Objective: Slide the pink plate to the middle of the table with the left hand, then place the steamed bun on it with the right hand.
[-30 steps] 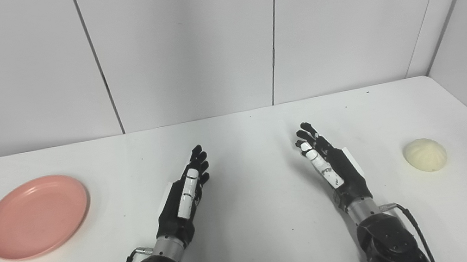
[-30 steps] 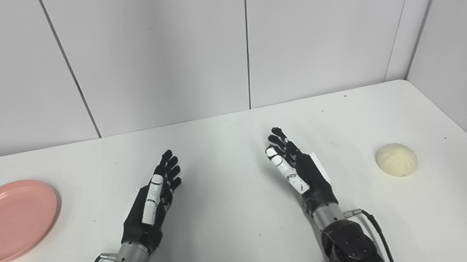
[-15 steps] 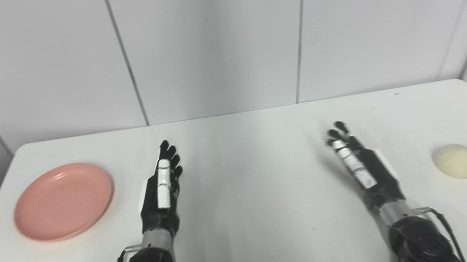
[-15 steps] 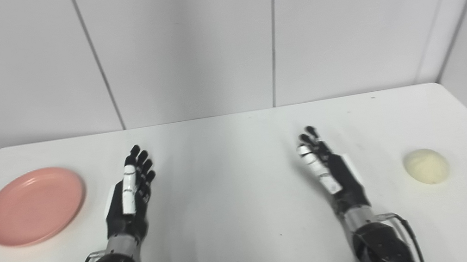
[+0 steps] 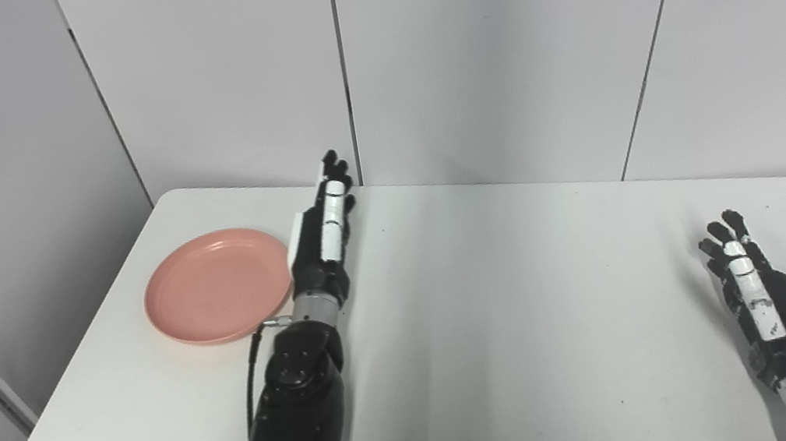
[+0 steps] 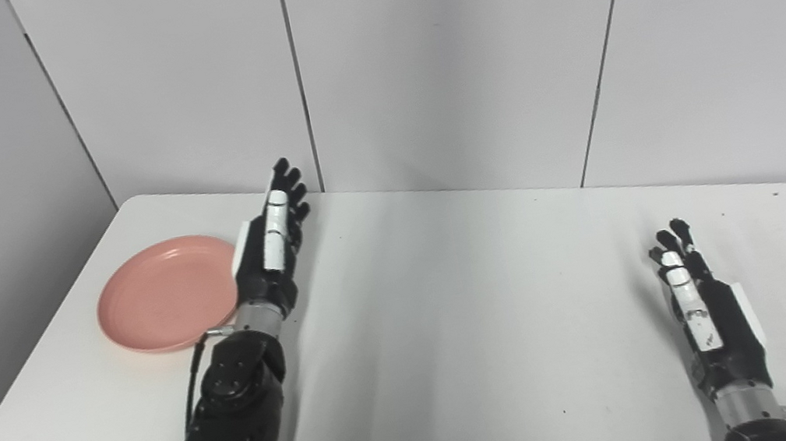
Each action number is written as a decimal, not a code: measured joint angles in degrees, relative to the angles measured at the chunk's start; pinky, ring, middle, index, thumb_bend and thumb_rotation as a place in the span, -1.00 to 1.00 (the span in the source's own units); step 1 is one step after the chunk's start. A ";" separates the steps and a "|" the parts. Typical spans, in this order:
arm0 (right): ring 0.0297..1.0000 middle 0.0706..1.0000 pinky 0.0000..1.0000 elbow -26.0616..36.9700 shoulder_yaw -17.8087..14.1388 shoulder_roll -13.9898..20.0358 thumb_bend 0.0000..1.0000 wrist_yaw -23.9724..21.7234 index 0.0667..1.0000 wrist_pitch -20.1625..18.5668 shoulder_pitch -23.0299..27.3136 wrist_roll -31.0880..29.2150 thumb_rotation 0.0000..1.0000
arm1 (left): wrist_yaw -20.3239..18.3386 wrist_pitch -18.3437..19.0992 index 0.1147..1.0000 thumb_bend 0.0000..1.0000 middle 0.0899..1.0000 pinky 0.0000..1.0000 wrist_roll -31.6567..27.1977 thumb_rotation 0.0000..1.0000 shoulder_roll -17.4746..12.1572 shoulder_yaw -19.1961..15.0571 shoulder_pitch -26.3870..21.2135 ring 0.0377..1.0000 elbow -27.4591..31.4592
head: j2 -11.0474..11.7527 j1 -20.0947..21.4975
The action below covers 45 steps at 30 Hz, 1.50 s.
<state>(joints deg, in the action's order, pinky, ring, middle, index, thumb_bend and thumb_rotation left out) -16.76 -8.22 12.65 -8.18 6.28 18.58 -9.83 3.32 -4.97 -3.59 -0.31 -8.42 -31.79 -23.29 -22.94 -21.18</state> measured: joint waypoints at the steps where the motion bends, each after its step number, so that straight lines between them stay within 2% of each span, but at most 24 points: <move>1: 0.89 0.94 1.00 -0.10 0.00 0.03 0.12 -0.01 0.98 0.00 0.02 0.00 0.81 | 0.32 0.21 1.00 0.37 0.99 1.00 0.01 1.00 -0.58 -0.43 -0.17 1.00 0.00 | 0.44 -0.78; 4: 0.89 0.94 1.00 -0.89 0.02 0.37 0.18 -0.08 0.98 0.02 0.44 0.02 0.82 | 1.41 0.29 0.98 0.33 0.97 1.00 0.08 1.00 -2.29 -1.62 -0.95 0.98 -0.01 | 0.88 -1.93; 8: 0.87 0.91 1.00 -1.40 -0.28 0.95 0.18 -0.15 0.96 0.08 0.60 -0.70 0.72 | 3.62 0.12 0.95 0.34 0.93 1.00 1.45 1.00 -4.78 -2.18 -2.19 0.94 -0.01 | 1.49 -3.07; 9: 0.88 0.89 1.00 -1.42 -0.36 0.95 0.21 -0.16 0.94 0.18 0.60 -1.05 0.67 | 3.87 0.17 0.92 0.41 0.90 1.00 1.78 1.00 -5.51 -2.19 -2.31 0.92 0.00 | 1.67 -3.69; 14: 0.88 0.89 1.00 -2.09 -0.85 0.96 0.20 -1.19 0.94 0.49 0.88 -2.65 0.63 | 5.14 1.99 0.84 0.41 0.85 0.98 3.37 1.00 -8.38 -2.54 -2.27 0.90 0.34 | 2.02 -5.01; 21: 0.84 0.88 1.00 -2.24 -1.17 1.01 0.18 -2.17 0.94 1.47 0.91 -3.46 0.64 | 4.28 6.98 0.84 0.37 0.84 0.99 0.79 1.00 -11.50 -4.63 -2.17 0.88 3.05 | 2.20 -6.50; 23: 0.84 0.87 1.00 -2.24 -1.16 1.08 0.17 -2.17 0.94 1.49 0.90 -3.33 0.66 | 3.79 7.46 0.82 0.36 0.82 0.91 0.02 1.00 -12.48 -5.28 -2.00 0.85 3.34 | 2.20 -6.86; 26: 0.83 0.87 1.00 -2.22 -1.21 1.09 0.16 -2.17 0.93 1.50 0.85 -3.32 0.62 | 3.80 7.63 0.78 0.36 0.79 0.85 -1.05 1.00 -13.49 -6.82 -1.73 0.81 3.33 | 2.20 -7.47; 30: 0.83 0.87 1.00 -2.25 -1.28 1.09 0.17 -2.19 0.93 1.50 0.86 -3.40 0.64 | 3.85 7.61 0.78 0.39 0.78 0.90 -2.37 1.00 -14.63 -9.04 -1.31 0.82 1.95 | 2.20 -7.56; 33: 0.83 0.87 0.97 -2.26 -1.27 1.13 0.17 -2.18 0.92 1.50 0.86 -3.31 0.65 | 3.78 7.29 0.77 0.42 0.77 0.92 -2.73 1.00 -16.32 -9.60 -1.01 0.82 -1.07 | 2.37 -7.91; 36: 0.82 0.86 0.93 -2.45 -1.30 1.31 0.17 -2.24 0.91 1.51 0.88 -3.35 0.63 | 3.40 6.28 0.75 0.37 0.75 0.87 -4.21 1.00 -17.68 -11.22 -0.30 0.81 -3.66 | 2.46 -8.17; 45: 0.82 0.86 0.92 -2.55 -1.35 1.52 0.12 -2.29 0.91 1.52 0.86 -3.38 0.63 | 0.98 6.46 0.67 0.49 0.70 0.85 -4.95 1.00 -21.82 -11.31 1.74 0.78 -5.30 | 2.55 -8.61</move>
<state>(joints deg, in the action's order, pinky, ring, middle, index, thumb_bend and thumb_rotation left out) -19.31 -9.57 14.17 -10.47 7.80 19.45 -13.21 4.30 1.49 -8.54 -22.13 -19.73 -30.05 -28.59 -20.39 -29.79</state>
